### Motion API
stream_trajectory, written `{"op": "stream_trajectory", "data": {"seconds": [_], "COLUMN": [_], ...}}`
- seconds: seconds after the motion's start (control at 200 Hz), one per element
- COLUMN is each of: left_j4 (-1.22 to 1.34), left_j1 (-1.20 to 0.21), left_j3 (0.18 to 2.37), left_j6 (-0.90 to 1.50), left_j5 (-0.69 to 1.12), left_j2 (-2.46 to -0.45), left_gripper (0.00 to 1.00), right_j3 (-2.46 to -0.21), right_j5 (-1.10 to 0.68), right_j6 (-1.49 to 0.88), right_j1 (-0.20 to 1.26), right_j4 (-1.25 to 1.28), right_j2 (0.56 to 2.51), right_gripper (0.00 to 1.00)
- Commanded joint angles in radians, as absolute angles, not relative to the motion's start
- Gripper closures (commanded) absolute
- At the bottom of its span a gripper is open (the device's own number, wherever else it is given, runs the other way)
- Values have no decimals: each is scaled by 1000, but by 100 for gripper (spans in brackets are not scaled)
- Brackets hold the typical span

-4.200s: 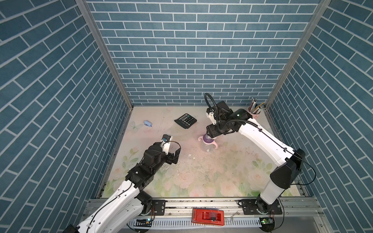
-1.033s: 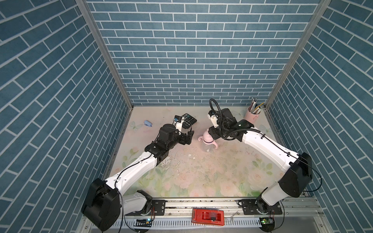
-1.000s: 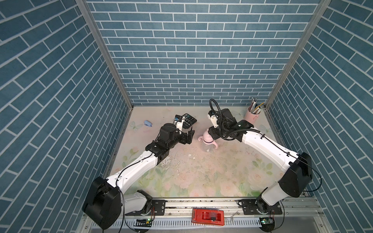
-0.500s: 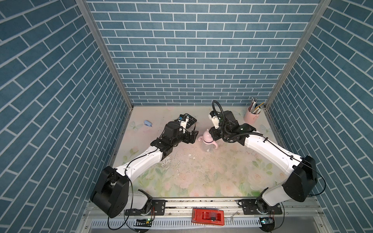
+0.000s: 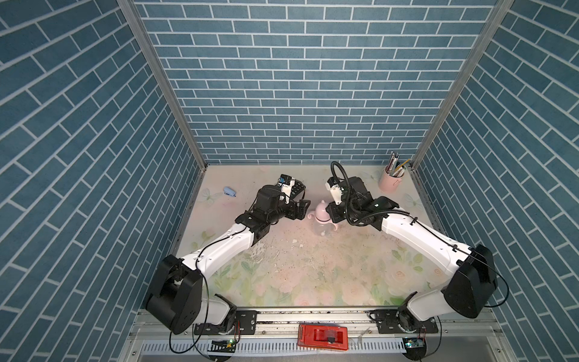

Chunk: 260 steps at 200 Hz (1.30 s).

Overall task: Assemble the baby bottles
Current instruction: Adjust the lid on the baby bottle.

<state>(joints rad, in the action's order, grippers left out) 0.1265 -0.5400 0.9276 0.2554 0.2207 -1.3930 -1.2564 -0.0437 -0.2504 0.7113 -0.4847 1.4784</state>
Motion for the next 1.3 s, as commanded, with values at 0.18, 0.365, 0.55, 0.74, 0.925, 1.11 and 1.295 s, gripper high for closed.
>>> {"op": "stream_trajectory", "data": {"seconds": [0.18,0.365,0.55,0.74,0.925,1.11,1.295], "left_j4": [132,139,150,117,127,127,133], "left_j1": [-550,-572,-611,-659,-682,-702,-710], "left_j3": [968,987,995,1026,1022,1019,1019], "left_j6": [273,278,301,297,307,304,306], "left_j5": [255,244,171,95,62,47,49], "left_j2": [-1432,-1452,-1461,-1495,-1504,-1519,-1541], "left_gripper": [3,5,6,11,14,16,18], "right_j3": [-1242,-1263,-1236,-1204,-1156,-1095,-1076], "right_j5": [-76,-30,70,55,27,13,16], "right_j6": [-288,-273,-339,-361,-377,-405,-412], "right_j1": [707,707,707,708,707,707,707], "right_j4": [-500,-465,-344,-264,-218,-167,-165], "right_j2": [1390,1392,1422,1445,1448,1439,1439], "right_gripper": [73,65,73,76,76,76,76]}}
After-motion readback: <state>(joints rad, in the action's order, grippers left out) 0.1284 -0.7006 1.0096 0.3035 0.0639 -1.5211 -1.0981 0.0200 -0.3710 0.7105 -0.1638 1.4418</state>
